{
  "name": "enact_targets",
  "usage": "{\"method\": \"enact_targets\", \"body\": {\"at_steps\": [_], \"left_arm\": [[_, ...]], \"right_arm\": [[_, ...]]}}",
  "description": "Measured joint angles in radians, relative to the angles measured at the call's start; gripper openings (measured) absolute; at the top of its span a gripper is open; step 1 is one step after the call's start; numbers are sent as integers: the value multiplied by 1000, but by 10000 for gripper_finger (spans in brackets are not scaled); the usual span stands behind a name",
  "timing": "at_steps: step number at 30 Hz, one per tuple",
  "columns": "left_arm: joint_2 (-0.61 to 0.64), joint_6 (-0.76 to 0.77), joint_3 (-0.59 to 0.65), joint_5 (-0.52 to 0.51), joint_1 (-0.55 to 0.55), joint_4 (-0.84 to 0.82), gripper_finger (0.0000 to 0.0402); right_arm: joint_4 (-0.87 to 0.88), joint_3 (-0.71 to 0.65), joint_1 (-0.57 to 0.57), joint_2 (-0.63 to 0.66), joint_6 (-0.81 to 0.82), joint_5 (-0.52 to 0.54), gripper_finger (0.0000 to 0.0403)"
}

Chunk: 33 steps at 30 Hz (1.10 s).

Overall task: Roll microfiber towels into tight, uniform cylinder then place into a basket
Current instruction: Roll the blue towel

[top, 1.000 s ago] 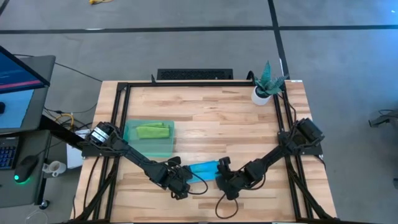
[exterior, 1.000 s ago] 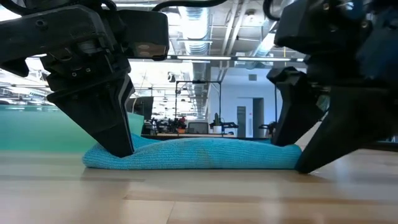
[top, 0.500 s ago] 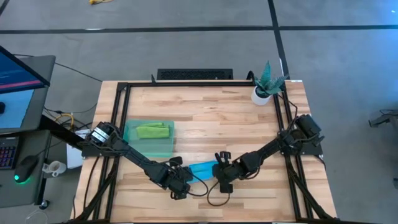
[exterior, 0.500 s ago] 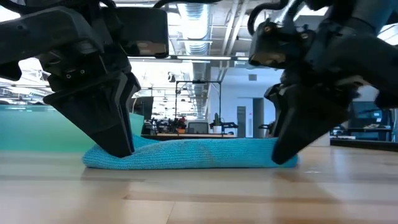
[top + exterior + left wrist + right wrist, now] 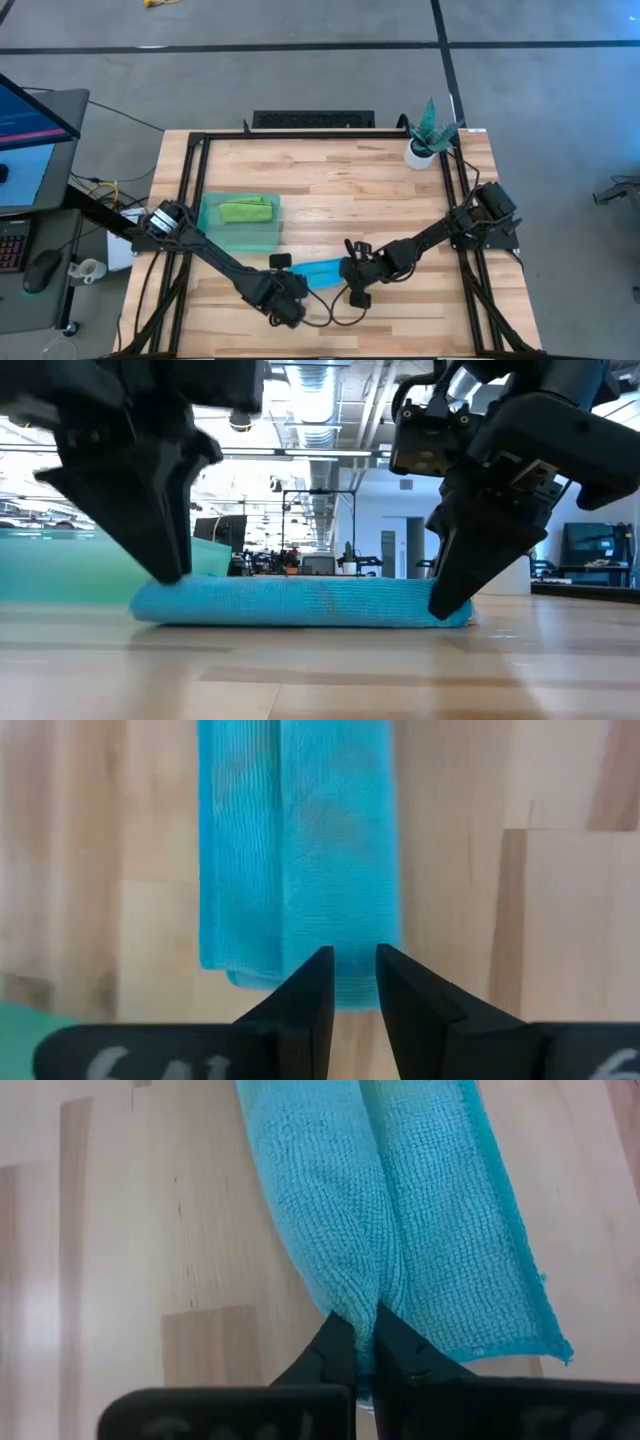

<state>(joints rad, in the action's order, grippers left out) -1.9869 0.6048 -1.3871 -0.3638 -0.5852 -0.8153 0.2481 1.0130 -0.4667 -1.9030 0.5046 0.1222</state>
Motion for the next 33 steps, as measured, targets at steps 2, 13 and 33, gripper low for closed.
{"method": "enact_targets", "body": {"at_steps": [2, 13, 33], "left_arm": [[0, 1, -22, -36, -14, -26, 70], [2, -18, -44, -85, -33, -75, 90], [5, -113, 71, -65, -29, 88, 242]], "right_arm": [[0, 0, 0, 0, 13, -2, 21], [-2, 0, 0, 0, 22, -6, 24], [-14, 0, -2, 0, 56, -24, 33]]}}
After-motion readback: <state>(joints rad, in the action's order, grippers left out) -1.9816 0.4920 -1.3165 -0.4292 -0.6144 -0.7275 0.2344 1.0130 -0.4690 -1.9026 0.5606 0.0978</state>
